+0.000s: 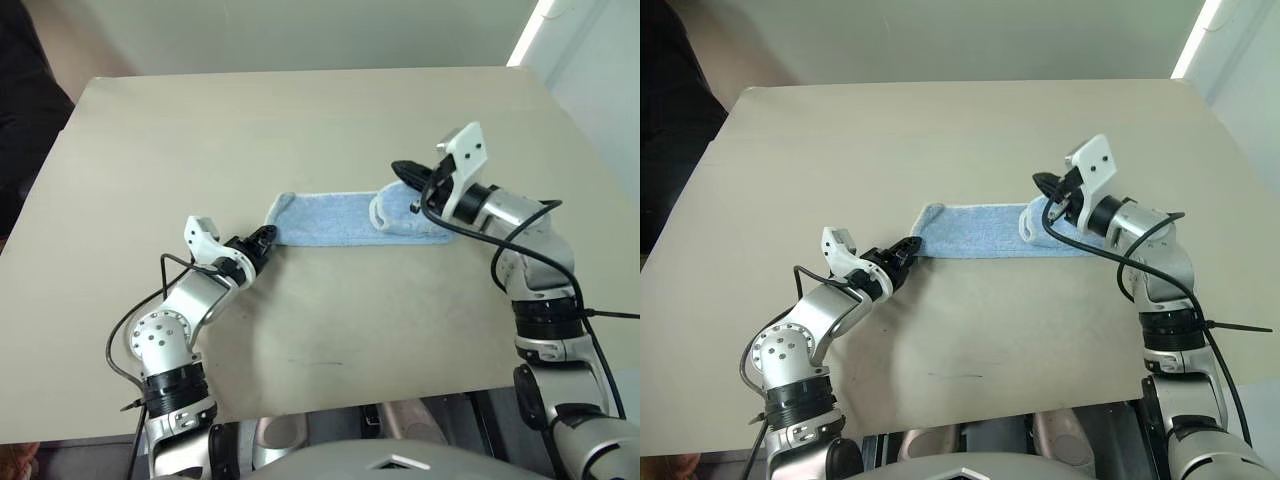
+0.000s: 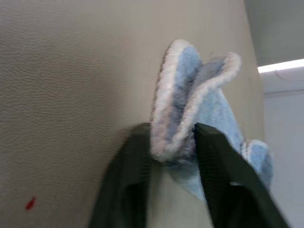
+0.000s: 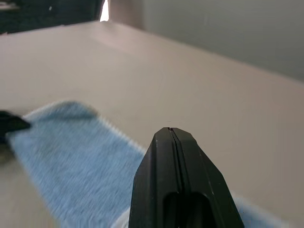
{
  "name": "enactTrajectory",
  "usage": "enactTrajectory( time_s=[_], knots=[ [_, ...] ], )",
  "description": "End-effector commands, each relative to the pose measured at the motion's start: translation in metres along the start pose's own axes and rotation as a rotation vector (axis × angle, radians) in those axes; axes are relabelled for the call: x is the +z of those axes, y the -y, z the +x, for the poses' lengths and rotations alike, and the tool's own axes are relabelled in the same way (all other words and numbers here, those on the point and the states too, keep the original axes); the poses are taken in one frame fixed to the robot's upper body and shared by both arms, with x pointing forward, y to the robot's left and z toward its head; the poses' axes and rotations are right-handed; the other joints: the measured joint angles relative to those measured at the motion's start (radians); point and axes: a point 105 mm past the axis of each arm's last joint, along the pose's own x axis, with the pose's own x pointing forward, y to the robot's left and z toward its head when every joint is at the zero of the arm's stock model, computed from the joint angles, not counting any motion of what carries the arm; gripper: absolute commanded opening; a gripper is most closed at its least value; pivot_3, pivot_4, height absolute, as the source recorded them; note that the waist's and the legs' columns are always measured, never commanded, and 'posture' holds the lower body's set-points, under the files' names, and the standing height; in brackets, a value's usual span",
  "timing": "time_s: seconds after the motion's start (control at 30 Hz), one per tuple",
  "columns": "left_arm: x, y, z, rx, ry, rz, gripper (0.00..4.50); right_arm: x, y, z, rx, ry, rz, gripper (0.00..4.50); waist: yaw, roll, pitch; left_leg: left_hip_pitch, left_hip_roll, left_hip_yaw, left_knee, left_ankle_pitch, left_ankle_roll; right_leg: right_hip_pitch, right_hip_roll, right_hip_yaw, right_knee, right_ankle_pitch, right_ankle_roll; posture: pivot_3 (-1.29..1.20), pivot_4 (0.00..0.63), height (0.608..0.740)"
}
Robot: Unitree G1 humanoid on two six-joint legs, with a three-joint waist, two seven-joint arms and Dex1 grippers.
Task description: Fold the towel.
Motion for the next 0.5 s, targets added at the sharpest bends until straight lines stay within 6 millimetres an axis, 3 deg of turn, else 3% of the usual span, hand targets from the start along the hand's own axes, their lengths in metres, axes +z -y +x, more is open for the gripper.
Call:
enactTrajectory(
  time_s=[0.03,0.07,0.17,0.3,0.5],
  knots=[
    [-0.008,0.007,0.005,-0.027,-0.035,0.016,0.29,0.008,-0.017,-0.008,0.1,-0.004,-0.02,0.0,0.0,0.0,0.0,-0.001,0.0,0.0,0.001,-0.002,-0.003,0.0,0.0,0.001,0.0,0.0,0.0,0.0,0.15,0.74],
    [-0.007,0.008,0.005,-0.031,-0.031,0.02,0.07,0.003,-0.025,-0.014,0.153,-0.03,-0.014,0.0,0.0,0.0,0.0,-0.001,-0.001,0.0,0.002,-0.002,-0.004,0.0,0.0,0.001,0.0,0.0,0.0,0.0,0.15,0.74],
    [-0.005,0.011,0.005,-0.044,-0.022,0.028,0.07,-0.004,-0.038,-0.027,0.245,-0.079,-0.003,0.0,0.003,0.0,0.001,-0.003,-0.001,0.0,0.002,-0.003,-0.005,0.0,-0.001,0.0,-0.001,-0.002,0.003,0.0,0.15,0.74],
    [0.001,0.019,0.004,-0.083,-0.001,0.052,0.07,-0.009,-0.041,-0.035,0.262,-0.108,0.003,0.0,0.0,-0.001,0.002,-0.003,-0.002,0.0,0.003,-0.003,-0.005,0.0,0.0,0.001,-0.001,-0.005,0.008,0.0,0.15,0.74],
    [0.043,0.041,-0.015,-0.222,0.17,0.154,0.07,-0.019,-0.028,-0.045,0.198,-0.142,0.019,0.0,-0.001,-0.009,0.008,-0.006,-0.002,-0.001,0.005,-0.004,-0.006,-0.001,0.001,0.002,-0.001,-0.005,0.009,0.0,0.15,0.74]
  ],
)
